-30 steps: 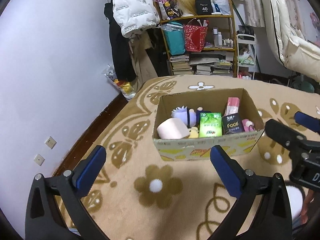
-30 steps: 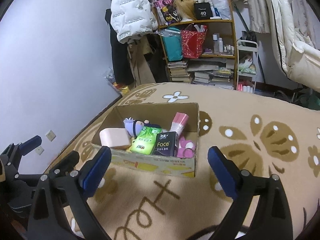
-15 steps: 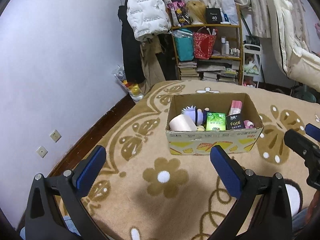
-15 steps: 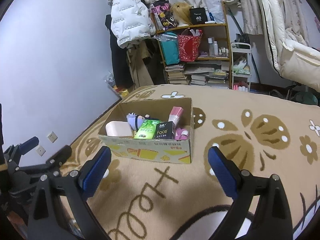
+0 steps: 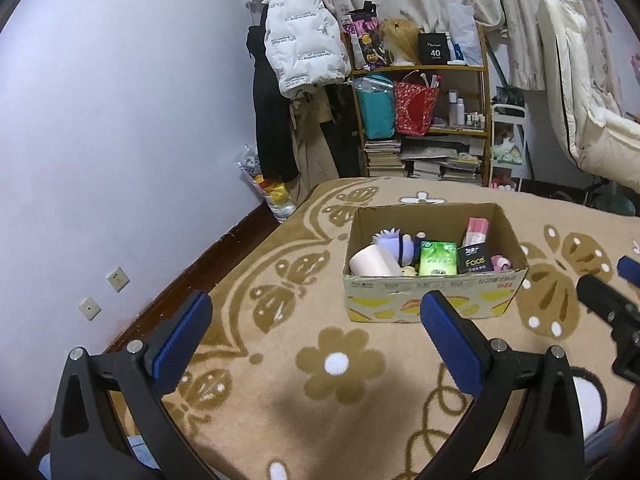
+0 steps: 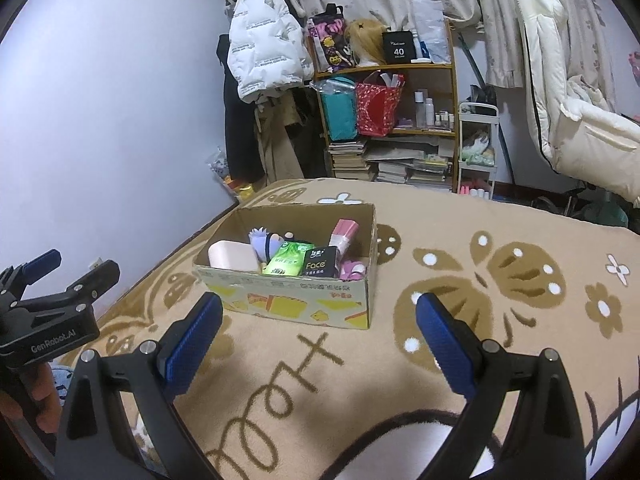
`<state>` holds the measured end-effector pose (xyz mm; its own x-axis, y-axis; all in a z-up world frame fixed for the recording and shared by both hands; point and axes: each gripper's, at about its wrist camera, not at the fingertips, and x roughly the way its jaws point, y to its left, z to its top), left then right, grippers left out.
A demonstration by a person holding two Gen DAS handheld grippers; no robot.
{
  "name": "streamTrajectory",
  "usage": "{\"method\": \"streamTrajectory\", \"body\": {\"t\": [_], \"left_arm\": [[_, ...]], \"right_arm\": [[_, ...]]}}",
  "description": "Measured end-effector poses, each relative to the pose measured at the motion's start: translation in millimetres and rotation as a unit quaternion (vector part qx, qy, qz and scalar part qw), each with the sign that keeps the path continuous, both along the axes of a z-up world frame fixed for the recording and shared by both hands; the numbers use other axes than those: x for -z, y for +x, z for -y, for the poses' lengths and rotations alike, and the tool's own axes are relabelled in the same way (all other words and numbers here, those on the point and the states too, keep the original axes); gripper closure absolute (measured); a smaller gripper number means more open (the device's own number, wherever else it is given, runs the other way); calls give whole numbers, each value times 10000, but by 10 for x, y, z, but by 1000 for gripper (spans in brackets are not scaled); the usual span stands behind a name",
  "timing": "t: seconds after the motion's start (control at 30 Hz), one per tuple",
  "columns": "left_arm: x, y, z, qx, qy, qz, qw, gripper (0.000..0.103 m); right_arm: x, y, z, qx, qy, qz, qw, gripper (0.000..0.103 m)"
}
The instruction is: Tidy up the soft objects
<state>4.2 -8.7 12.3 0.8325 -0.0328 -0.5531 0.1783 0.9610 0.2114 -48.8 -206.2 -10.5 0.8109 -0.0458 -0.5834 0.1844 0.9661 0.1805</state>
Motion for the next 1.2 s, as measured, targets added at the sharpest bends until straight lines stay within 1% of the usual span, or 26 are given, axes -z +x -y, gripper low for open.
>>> {"method": "streamTrajectory", "body": {"t": [0.1,0.27,0.4,0.7,1.2], "left_arm": [[27,17,4,68,-31,-93,9999,0],[59,39,21,19,13,-95,10000,0],[74,40,24,-7,22,-98,9999,0],[120,28,30,-3,33,-141,9999,0],[125,17,41,10,41,-169,9998,0]], "right_arm": [[17,12,40,67,60,-8,10000,2],[47,47,79,161,128,-64,9998,2],[50,50,94,166,97,-73,9998,2],[90,55,153,242,208,-83,9995,2],[103,46,162,228,196,-94,9995,2]]}}
